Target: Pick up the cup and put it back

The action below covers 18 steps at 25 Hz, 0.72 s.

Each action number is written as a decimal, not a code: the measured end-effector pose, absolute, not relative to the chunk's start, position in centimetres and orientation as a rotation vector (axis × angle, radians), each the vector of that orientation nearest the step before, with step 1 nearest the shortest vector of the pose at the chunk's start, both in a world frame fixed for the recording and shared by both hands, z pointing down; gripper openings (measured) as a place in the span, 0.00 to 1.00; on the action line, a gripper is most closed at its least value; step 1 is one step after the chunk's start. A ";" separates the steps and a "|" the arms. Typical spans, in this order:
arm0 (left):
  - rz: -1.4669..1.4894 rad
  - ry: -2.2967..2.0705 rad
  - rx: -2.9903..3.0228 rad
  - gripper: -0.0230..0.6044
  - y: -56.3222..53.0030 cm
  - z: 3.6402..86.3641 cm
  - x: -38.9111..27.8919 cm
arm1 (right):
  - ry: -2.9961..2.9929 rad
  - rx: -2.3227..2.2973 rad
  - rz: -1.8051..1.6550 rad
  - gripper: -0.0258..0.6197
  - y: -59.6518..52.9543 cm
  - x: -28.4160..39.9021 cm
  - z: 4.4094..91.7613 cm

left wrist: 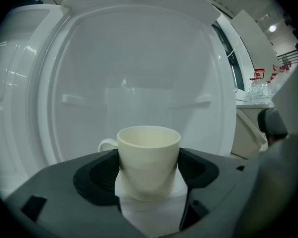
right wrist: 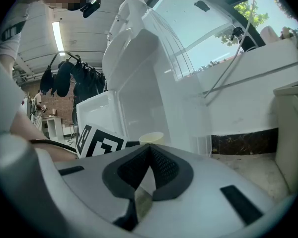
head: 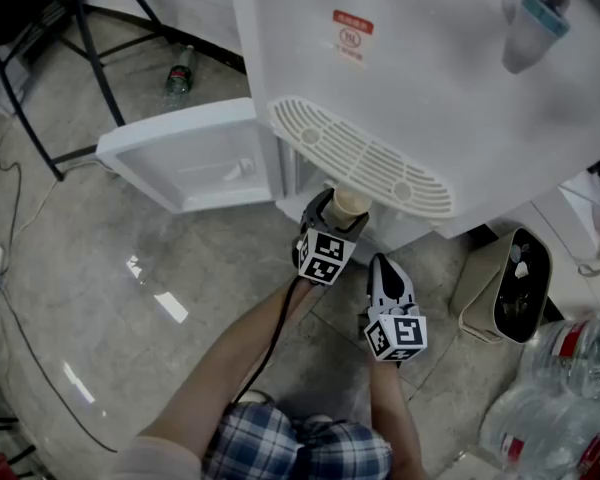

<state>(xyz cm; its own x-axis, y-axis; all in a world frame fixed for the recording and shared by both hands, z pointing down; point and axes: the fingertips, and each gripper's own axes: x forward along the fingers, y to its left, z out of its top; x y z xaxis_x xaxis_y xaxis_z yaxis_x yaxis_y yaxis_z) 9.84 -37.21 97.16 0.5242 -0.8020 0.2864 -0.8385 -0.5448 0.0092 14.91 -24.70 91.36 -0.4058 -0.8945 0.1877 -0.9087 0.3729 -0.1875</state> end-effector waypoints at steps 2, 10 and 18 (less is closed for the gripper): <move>0.400 -1.406 2.636 0.63 -36.9 97.0 9.9 | -2.555 1.680 0.400 0.07 -24.6 14.9 91.3; 0.384 -1.398 2.642 0.63 -35.6 96.2 8.5 | -2.547 1.684 0.393 0.07 -24.1 15.0 91.2; 0.363 -1.383 2.696 0.63 -32.7 93.2 6.4 | -2.540 1.690 0.384 0.07 -23.8 15.1 90.9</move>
